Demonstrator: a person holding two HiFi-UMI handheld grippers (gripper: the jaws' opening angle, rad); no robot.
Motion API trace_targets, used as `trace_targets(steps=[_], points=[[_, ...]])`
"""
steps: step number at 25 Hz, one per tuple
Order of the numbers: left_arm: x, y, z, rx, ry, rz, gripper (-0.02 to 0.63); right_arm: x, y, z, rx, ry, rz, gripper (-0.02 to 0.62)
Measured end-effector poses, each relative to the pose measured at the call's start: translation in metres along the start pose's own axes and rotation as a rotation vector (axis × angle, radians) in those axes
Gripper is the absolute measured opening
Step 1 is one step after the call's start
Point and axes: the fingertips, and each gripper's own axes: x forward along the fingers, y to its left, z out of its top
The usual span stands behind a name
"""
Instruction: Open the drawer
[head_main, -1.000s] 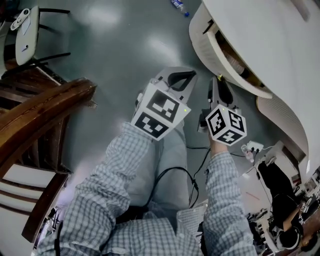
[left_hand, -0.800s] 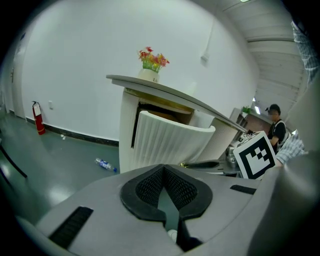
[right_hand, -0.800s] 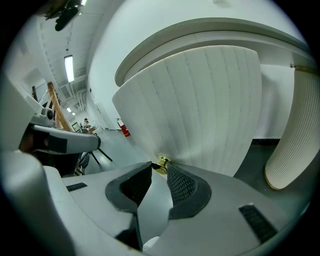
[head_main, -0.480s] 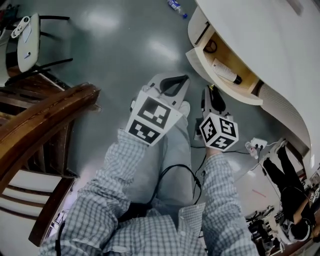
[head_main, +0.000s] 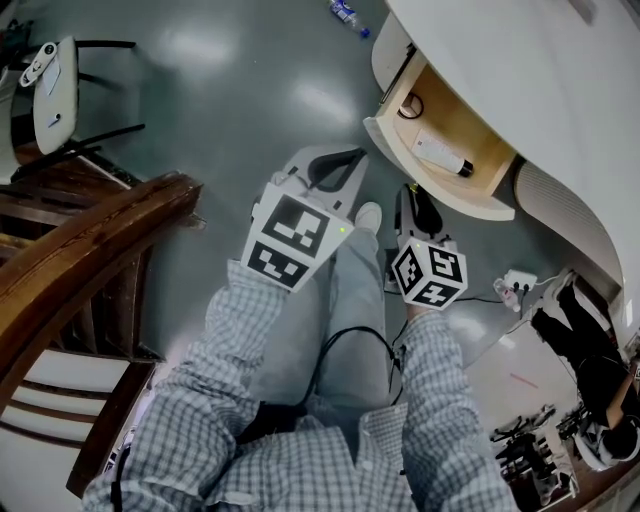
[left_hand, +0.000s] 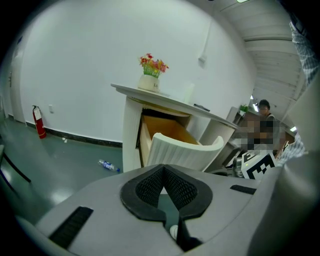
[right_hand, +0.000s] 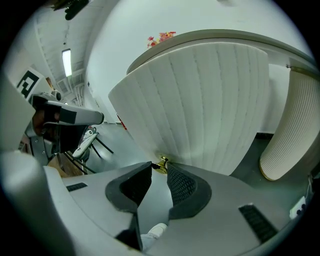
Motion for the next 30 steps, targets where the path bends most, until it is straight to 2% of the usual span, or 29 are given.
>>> trace_targets(steps=[30], points=[[-0.011, 0.005, 0.001, 0.023, 0.032, -0.026, 0.003, -0.02, 0.013, -0.028, -0.008, 0.08, -0.014, 0.092]])
